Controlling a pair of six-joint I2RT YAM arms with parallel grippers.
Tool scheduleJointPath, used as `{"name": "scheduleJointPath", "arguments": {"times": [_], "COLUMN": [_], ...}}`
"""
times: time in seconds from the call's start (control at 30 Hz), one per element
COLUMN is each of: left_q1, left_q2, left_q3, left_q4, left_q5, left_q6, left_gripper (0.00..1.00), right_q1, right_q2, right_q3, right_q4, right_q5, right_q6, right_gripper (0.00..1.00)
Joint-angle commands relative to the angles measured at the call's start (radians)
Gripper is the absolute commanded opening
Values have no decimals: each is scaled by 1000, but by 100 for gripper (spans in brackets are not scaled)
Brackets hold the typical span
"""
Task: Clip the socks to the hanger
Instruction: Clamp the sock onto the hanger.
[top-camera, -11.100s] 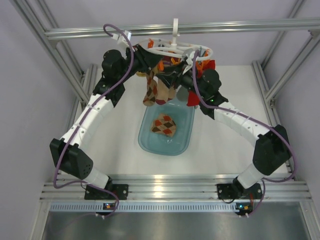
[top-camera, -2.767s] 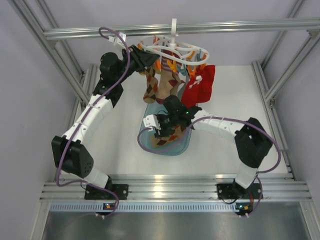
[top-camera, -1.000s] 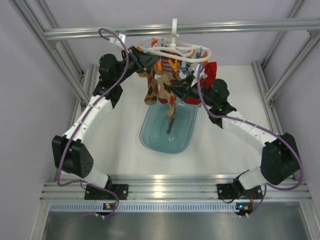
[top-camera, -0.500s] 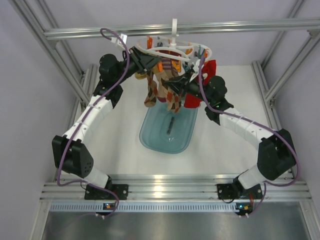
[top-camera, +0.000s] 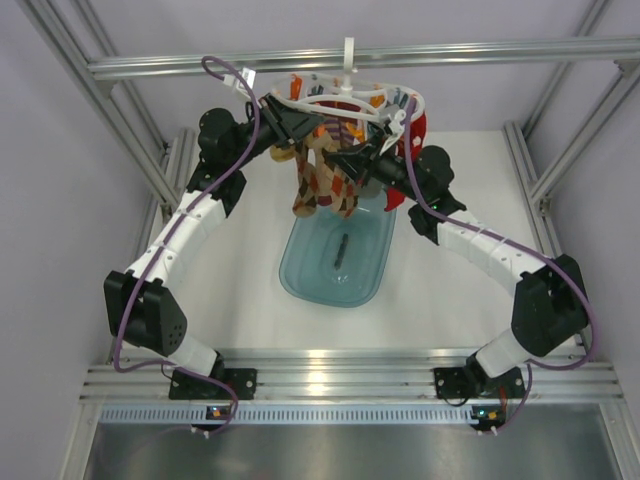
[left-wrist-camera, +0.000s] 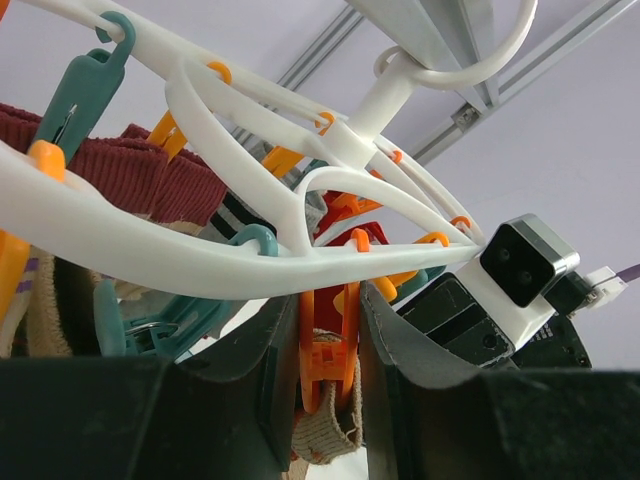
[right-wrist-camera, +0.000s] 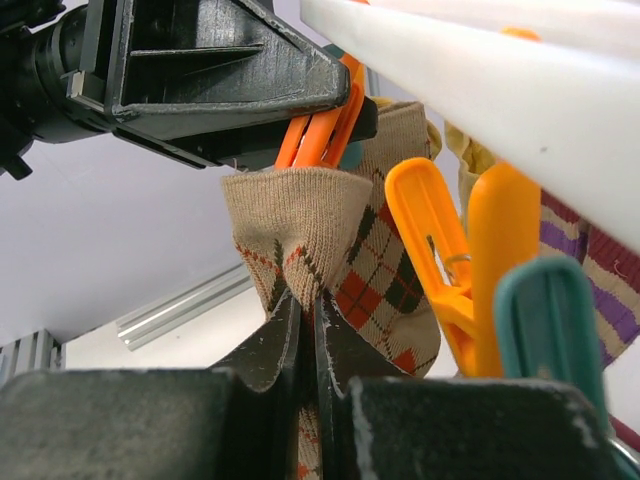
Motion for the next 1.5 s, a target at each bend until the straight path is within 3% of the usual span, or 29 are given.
{"name": "scheduleJointPath", "arguments": {"times": [0.0, 1.13, 1.47], "left_q1": [12, 10, 7], "left_q2": [-1, 27, 19], "left_q3": [-11, 40, 31], "left_q4": [-36, -93, -99], "left_q5": [-33, -72, -62], "left_q6": [5, -12, -1], "left_gripper": [0, 0, 0], "right_q1": [-12, 0, 1], "right_q2": [-21, -65, -45], "right_q3": [-18, -110, -64], "right_q4": [27, -21, 1], "right_q5": [6, -5, -4], "right_q6": [51, 17, 35], "right_gripper": [0, 0, 0]}}
